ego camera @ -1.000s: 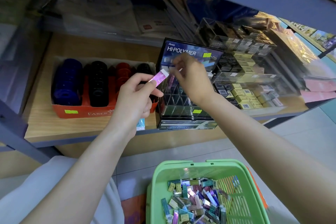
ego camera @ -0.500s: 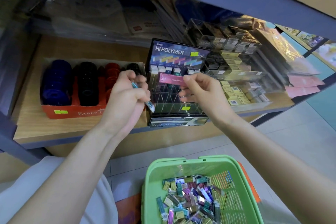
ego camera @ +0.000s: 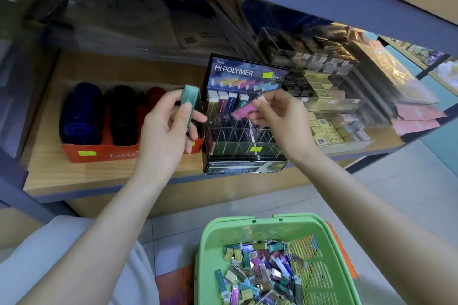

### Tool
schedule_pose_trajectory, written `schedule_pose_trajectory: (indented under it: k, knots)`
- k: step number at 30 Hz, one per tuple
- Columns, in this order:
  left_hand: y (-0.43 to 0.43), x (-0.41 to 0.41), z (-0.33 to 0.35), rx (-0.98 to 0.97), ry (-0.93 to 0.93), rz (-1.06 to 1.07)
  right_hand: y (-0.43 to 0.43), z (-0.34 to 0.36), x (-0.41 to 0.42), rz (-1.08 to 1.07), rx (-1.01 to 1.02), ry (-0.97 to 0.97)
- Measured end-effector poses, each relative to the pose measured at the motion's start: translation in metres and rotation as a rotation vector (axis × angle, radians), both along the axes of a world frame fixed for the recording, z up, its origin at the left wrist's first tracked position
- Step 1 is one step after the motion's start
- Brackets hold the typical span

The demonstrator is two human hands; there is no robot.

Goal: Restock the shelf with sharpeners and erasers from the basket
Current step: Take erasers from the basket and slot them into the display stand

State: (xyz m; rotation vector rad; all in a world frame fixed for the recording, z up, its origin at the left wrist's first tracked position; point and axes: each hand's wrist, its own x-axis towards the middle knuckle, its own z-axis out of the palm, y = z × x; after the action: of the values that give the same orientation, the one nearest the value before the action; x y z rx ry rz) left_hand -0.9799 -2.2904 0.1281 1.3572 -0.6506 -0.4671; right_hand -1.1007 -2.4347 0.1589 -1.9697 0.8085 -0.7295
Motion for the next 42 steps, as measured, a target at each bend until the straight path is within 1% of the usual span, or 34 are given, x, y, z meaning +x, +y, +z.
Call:
schedule_pose_trajectory:
  k: [3,5,8,11,13,15,18,22,26,28,30,32,34,36,40,42]
  knots:
    - [0.002,0.003,-0.004,0.063,-0.106,0.015,-0.012,-0.005,0.016,-0.024,-0.08,-0.011]
    - [0.003,0.004,-0.006,0.128,-0.166,0.051,-0.018,-0.011,0.027,-0.015,-0.183,0.037]
    - [0.004,0.005,-0.006,0.19,-0.212,0.105,-0.024,-0.017,0.039,0.047,-0.358,0.177]
    - [0.008,0.006,-0.004,0.236,-0.253,0.131,-0.032,-0.02,0.047,0.186,-0.436,0.33]
    - [0.01,0.009,-0.005,0.243,-0.263,0.129,-0.036,-0.02,0.051,0.24,-0.513,0.412]
    - [0.012,0.012,-0.005,0.245,-0.27,0.104,-0.038,-0.02,0.054,0.219,-0.589,0.401]
    - [0.011,0.013,-0.008,0.25,-0.258,0.06,-0.039,-0.022,0.058,0.156,-0.633,0.368]
    - [0.011,0.015,-0.009,0.224,-0.185,0.085,-0.039,-0.03,0.06,0.155,-0.738,0.42]
    - [0.012,0.016,-0.01,0.214,-0.225,0.077,-0.036,-0.031,0.061,0.102,-0.79,0.47]
    - [0.013,0.017,-0.01,0.187,-0.242,0.069,-0.028,-0.026,0.059,0.081,-0.762,0.398]
    - [0.013,0.017,-0.011,0.146,-0.263,0.04,-0.01,-0.019,0.051,0.111,-0.611,0.242]
    - [0.013,0.017,-0.011,0.111,-0.302,0.006,0.015,-0.013,0.036,0.224,-0.42,0.159]
    - [0.013,0.014,-0.013,0.088,-0.366,-0.029,0.037,-0.011,0.019,0.353,-0.3,0.164]
    - [0.012,0.01,-0.013,0.074,-0.403,-0.059,0.048,-0.011,0.006,0.404,-0.263,0.173]
    - [0.008,-0.006,-0.011,0.038,-0.379,-0.111,0.051,-0.01,-0.006,0.309,-0.187,0.116]
    - [0.005,-0.015,-0.008,0.036,-0.358,-0.117,0.052,-0.009,-0.01,0.272,-0.205,0.106]
